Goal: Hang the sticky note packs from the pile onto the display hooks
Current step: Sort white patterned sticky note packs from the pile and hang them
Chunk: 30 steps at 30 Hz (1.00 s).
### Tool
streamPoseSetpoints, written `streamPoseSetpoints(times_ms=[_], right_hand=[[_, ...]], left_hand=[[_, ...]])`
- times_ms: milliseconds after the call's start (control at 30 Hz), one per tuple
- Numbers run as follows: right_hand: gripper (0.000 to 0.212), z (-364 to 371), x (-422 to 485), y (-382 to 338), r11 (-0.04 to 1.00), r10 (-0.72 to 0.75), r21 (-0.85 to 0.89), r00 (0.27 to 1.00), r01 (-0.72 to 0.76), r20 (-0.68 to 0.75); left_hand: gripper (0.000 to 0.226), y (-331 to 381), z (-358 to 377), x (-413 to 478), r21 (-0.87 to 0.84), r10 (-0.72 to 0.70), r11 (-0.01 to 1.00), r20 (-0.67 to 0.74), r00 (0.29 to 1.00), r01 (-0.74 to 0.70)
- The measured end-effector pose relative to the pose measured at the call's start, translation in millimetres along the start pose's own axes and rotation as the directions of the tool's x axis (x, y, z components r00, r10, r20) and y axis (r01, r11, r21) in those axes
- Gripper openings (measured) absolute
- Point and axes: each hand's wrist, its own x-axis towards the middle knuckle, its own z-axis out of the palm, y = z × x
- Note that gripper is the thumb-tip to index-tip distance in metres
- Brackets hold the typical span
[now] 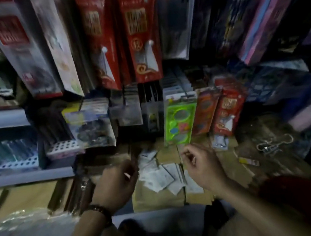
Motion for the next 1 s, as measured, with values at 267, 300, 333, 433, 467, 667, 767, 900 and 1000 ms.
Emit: streamPoseSetpoints(times_ms=[267,300,333,433,467,667,767,900,1000], right_hand=[[0.027,163,-48,97,0.888,0.456,-0.146,0.796,-0.436,0.397],[0.031,177,-47,108,0.865,0.500,-0.184,0.765,-0.467,0.406],[0.036,190,-44,118,0.838,0.544,-0.219,0.735,-0.500,0.405],[0.051,226,-31,146,0.773,0.634,-0.352,0.674,-0.528,0.379],[0.057,237,-26,152,0.757,0.648,-0.403,0.671,-0.515,0.360],[0.119,291,8,158,0.680,0.725,-0.507,0.591,-0.530,0.354],[0.128,313,16,160,0.650,0.756,-0.516,0.546,-0.558,0.361],[0.121,329,17,158,0.608,0.771,-0.607,0.562,-0.512,0.298],[0.121,334,20,157,0.591,0.766,-0.651,0.585,-0.476,0.268]], left_hand=[[0.005,-74,99,10,0.008,-0.212,0.976,0.273,0.939,0.218],[0.005,-78,108,15,-0.001,-0.229,0.971,0.280,0.932,0.239],[0.005,-81,116,21,-0.017,-0.247,0.965,0.279,0.928,0.263],[0.007,-92,135,31,-0.052,-0.315,0.939,0.274,0.909,0.341],[0.008,-94,139,33,-0.060,-0.330,0.931,0.279,0.902,0.360],[0.009,-94,155,39,-0.104,-0.336,0.917,0.317,0.887,0.384],[0.009,-96,159,42,-0.081,-0.340,0.917,0.350,0.873,0.390],[0.011,-98,161,43,-0.072,-0.341,0.919,0.352,0.872,0.388],[0.009,-98,162,44,-0.076,-0.337,0.919,0.355,0.872,0.386]])
